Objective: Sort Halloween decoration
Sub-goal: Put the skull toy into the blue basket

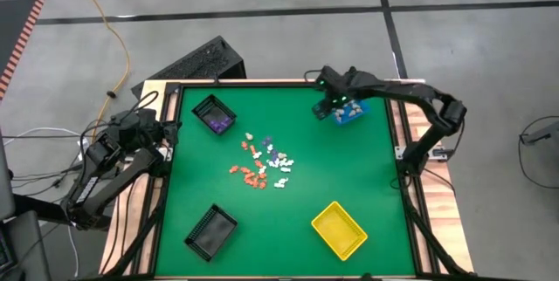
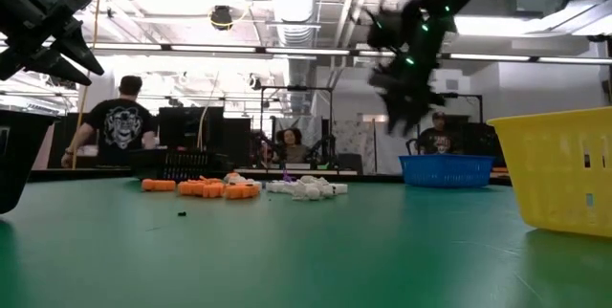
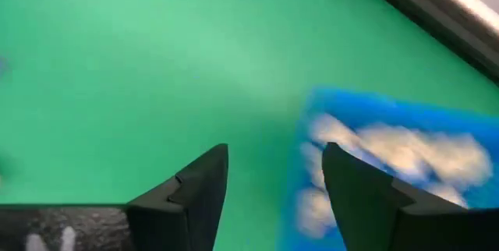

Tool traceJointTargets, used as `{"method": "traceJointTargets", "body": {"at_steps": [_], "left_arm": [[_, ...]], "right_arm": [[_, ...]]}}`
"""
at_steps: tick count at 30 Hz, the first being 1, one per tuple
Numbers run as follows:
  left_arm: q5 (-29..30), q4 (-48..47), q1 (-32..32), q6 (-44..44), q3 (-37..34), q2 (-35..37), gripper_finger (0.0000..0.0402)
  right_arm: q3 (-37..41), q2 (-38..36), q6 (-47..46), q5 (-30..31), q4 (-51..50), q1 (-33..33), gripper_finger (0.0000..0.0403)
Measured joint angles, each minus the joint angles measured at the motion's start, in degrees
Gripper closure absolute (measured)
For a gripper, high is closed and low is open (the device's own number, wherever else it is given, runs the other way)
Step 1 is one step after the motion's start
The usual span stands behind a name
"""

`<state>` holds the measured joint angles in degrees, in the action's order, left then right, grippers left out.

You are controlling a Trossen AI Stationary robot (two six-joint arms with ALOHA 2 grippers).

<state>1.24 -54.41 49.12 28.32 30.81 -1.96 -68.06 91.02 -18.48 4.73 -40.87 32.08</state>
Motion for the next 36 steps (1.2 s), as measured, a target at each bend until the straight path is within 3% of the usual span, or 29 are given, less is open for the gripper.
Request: {"method": "traceJointTargets", "body": {"at_steps": [3, 9, 15, 22, 28, 36], "left_arm": [[0.01, -0.04, 0.0, 0.0, 0.0, 0.0, 0.0258], [-0.02, -0.1, -0.02, 0.0, 0.0, 0.0, 0.0258], [0.0, -0.12, -0.02, 0.0, 0.0, -0.02, 0.0258], [-0.11, -0.11, 0.0, -0.02, 0.0, -0.02, 0.0258], [-0.9, -0.23, -0.02, -0.02, 0.0, -0.02, 0.0258], [-0.98, -0.18, -0.02, -0.44, 0.0, -0.01, 0.0258]], "right_arm": [[-0.36, 0.03, 2.61, -3.34, 11.03, -5.38, 0.0179], [-0.41, 3.92, 13.17, -3.15, 31.73, -15.23, 0.0182], [-1.88, 12.67, 10.56, -3.14, 45.84, -18.18, 0.0182], [-14.18, 25.22, 9.51, -3.04, 46.53, -19.42, 0.0182], [-24.7, 33.44, 9.52, -3.1, 39.8, -19.77, 0.0182], [-29.37, 38.83, 8.69, -3.09, 36.09, -20.09, 0.0182]]}}
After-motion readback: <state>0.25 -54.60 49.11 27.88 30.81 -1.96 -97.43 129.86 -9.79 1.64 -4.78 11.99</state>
